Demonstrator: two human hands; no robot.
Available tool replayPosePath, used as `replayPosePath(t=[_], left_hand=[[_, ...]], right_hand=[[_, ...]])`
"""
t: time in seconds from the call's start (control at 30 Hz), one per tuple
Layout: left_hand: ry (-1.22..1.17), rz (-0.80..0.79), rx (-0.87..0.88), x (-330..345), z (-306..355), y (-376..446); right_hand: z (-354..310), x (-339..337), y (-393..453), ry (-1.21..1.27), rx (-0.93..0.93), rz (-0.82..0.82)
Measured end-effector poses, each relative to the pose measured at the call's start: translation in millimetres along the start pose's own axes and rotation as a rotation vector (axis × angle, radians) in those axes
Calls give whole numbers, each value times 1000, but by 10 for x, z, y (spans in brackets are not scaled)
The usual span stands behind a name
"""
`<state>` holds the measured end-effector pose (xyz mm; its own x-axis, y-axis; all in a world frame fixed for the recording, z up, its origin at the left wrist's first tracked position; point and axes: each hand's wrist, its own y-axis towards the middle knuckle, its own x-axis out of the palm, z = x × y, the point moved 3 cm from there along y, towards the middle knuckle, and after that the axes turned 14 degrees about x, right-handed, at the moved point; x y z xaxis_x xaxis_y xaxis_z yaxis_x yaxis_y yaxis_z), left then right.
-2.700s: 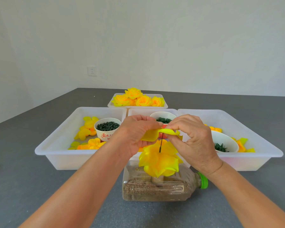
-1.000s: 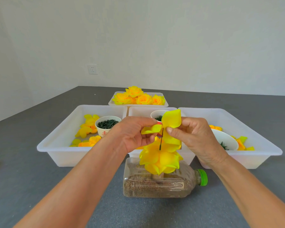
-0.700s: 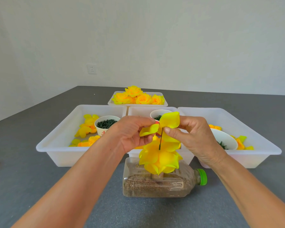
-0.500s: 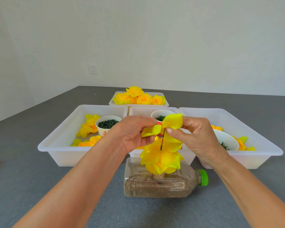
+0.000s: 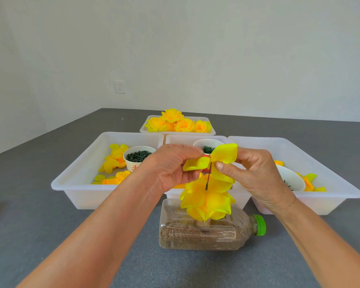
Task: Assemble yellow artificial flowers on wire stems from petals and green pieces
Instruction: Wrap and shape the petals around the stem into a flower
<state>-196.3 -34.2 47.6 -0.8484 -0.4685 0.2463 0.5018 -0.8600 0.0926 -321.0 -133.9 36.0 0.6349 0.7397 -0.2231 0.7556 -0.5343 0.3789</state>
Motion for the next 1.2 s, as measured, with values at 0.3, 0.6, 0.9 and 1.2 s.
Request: replayPosePath(t=[0.3, 0.6, 0.9, 1.2], left_hand=[[14, 11, 9, -30, -42, 8], [133, -12, 28, -95, -97, 17], [208, -22, 52, -142, -126, 63], [261, -30, 23, -162, -164, 90]], right_hand=[[5, 2, -8, -24, -11, -8], [-53, 23, -47, -564, -402, 106], [9, 28, -125, -798, -563, 220], [32, 95, -224, -925, -670, 239]])
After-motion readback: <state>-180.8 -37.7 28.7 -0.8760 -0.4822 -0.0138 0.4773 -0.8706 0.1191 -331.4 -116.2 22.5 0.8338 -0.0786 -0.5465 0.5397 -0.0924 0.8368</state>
